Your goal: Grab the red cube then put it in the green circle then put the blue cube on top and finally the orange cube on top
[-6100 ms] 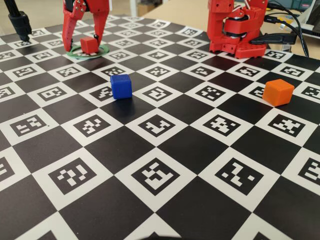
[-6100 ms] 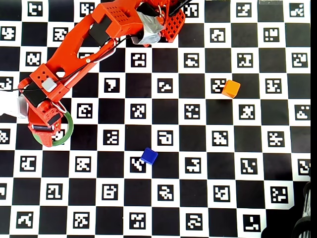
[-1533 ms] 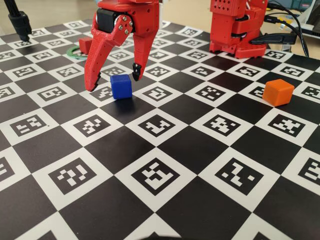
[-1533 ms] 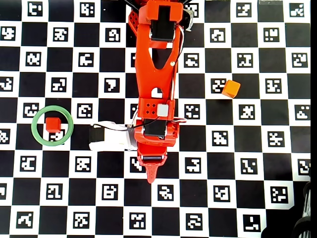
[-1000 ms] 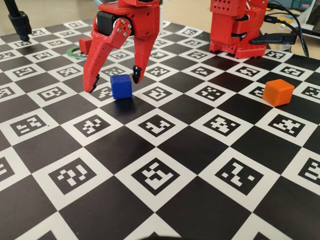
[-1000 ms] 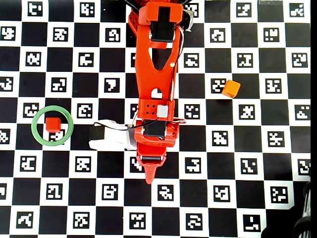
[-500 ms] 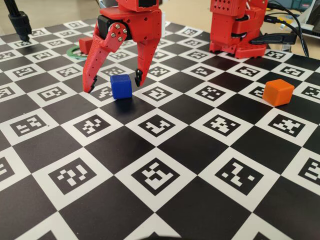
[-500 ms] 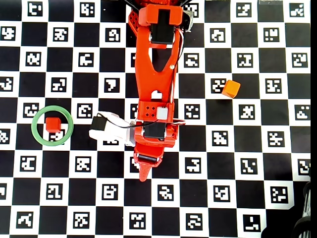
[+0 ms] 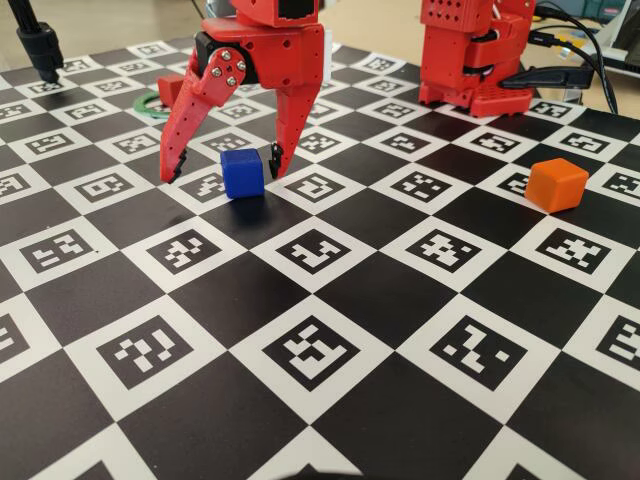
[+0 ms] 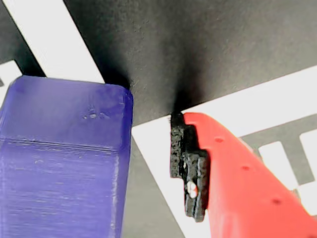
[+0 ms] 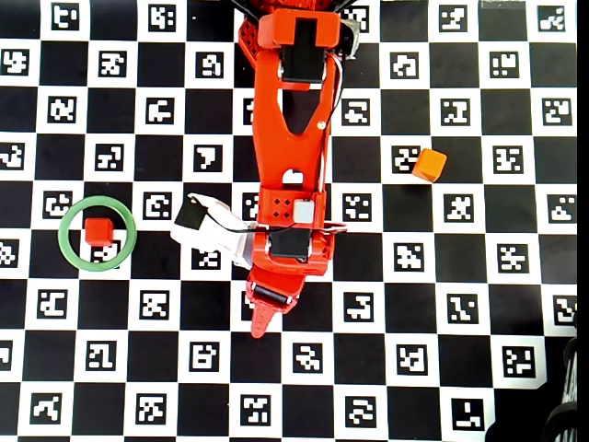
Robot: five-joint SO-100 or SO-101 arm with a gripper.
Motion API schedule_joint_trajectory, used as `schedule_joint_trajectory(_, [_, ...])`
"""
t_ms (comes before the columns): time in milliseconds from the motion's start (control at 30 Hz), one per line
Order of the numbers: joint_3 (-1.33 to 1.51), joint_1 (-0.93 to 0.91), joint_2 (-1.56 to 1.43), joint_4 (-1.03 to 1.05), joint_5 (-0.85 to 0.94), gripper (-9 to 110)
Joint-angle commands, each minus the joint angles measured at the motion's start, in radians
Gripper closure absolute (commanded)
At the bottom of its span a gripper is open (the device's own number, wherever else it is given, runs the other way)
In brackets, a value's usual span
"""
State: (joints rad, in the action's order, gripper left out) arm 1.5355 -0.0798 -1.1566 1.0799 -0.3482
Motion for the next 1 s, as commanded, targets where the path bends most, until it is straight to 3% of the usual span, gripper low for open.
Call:
schedule_joint_trajectory(0, [-0.049, 0.003, -0.035, -0.012, -0.037, 53])
schedule_joint_trajectory(633, [-0.037, -0.002, -0.032, -0.055, -0.071, 56])
schedule_joint_trajectory(700, [-0.032, -0.006, -0.035, -0.058, -0.075, 62])
schedule_joint_trajectory(833, [-0.031, -0.009, -0.034, -0.063, -0.071, 89])
schedule_joint_trajectory(967, [-0.031, -0.006, -0.034, -0.064, -0.063, 92])
